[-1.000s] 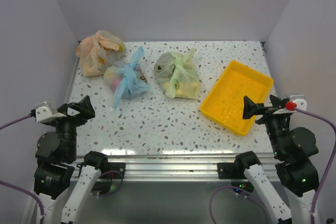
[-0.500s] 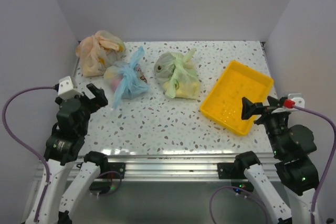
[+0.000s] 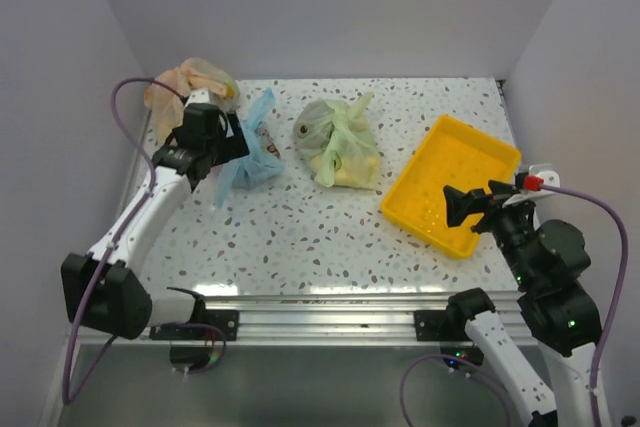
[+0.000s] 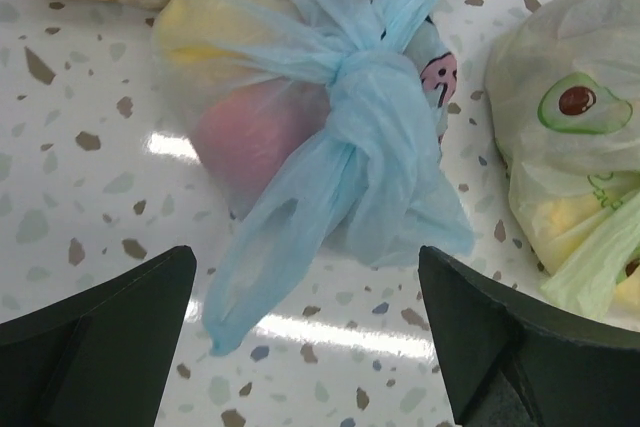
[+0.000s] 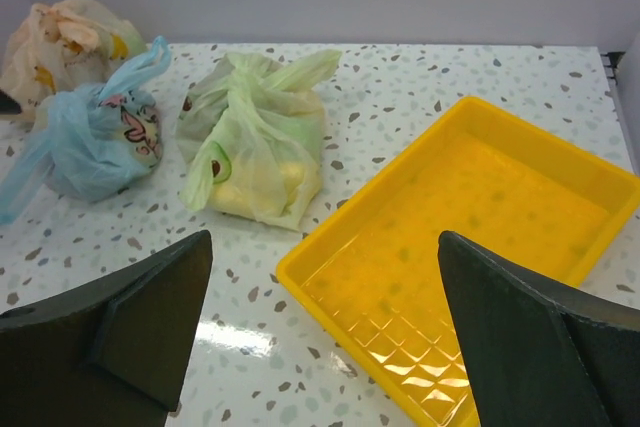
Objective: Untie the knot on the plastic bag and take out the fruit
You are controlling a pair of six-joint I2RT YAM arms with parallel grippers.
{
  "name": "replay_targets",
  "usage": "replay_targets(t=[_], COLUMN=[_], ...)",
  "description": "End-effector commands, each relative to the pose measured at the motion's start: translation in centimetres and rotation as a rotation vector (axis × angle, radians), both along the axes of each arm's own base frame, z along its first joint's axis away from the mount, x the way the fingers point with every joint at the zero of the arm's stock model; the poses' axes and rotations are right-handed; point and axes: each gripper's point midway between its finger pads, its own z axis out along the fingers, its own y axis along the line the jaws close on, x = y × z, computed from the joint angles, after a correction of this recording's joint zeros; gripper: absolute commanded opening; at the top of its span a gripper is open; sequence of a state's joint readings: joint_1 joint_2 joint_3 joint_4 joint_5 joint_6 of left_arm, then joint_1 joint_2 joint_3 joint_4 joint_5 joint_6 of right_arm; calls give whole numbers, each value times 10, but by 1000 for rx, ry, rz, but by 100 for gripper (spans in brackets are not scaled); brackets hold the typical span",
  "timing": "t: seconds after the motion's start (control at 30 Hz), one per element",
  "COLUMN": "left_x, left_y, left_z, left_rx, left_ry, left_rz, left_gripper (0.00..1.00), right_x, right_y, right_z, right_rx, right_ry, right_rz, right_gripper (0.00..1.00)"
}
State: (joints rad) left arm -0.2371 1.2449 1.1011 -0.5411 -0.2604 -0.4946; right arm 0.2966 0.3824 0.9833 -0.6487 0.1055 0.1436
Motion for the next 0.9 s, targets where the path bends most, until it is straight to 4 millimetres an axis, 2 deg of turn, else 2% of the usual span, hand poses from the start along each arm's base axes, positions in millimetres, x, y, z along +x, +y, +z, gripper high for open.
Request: replay_targets(t=[0.0, 0.03, 0.1, 0.13, 0.17, 0.2, 0.23, 0.27, 0.3, 0.4, 0.43, 0.5, 0.63, 0.67, 0.7, 0.73, 0.8, 0.83, 0.87], left_x=[54, 68, 83, 91, 98, 99, 103, 103, 102, 88, 77, 65, 19, 9, -1, -12, -30, -40, -52], left_y=[-16, -18, -15, -15, -15, -15, -18, -21, -23, -28, -27, -33, -48, -58, -64, -68, -93, -100, -117], left_z=[25, 14, 3, -18, -17, -25, -36, -40, -44, -52, -52, -48, -30, -25, -11, -19, -16, -21, -23], left_rx=[-44, -36, -11, 3, 11, 17, 19, 14, 7, -21, -28, -61, -147, -169, -198, -206, -279, -306, -336], left_ry=[-111, -86, -62, -14, -13, 18, 52, 63, 73, 79, 80, 70, 35, 27, -11, 4, -6, -1, 8], left_rz=[-5, 5, 42, 52, 64, 66, 57, 47, 36, 3, -5, -31, -95, -126, -133, -138, -183, -196, -235], left_gripper=[100, 100, 100, 100, 99, 95, 83, 76, 57, 34, 17, 0, 0, 0, 0, 0, 0, 0, 0], right_x=[-3, -4, -5, -5, -5, -6, -7, -7, -7, -5, -4, -1, 10, 12, 21, 19, 25, 30, 34], right_y=[13, 16, 16, 16, 15, 16, 16, 17, 17, 18, 19, 28, 45, 50, 58, 72, 86, 97, 101], right_z=[-1, -2, -3, -2, -2, -2, -2, -2, -2, -2, -3, -4, -10, -11, -16, -17, -20, -27, -30], right_rx=[18, 23, 22, 21, 22, 21, 20, 19, 16, 10, 5, -4, -26, -24, -25, -15, 4, 28, 40], right_ry=[34, 37, 40, 40, 42, 41, 40, 39, 42, 47, 50, 72, 148, 167, 210, 232, 274, 321, 337], right_rz=[71, 82, 89, 87, 84, 87, 92, 95, 98, 103, 105, 151, 232, 253, 282, 360, 429, 470, 482], right_gripper=[99, 99, 99, 99, 99, 99, 99, 99, 99, 99, 99, 99, 99, 99, 99, 99, 99, 99, 99])
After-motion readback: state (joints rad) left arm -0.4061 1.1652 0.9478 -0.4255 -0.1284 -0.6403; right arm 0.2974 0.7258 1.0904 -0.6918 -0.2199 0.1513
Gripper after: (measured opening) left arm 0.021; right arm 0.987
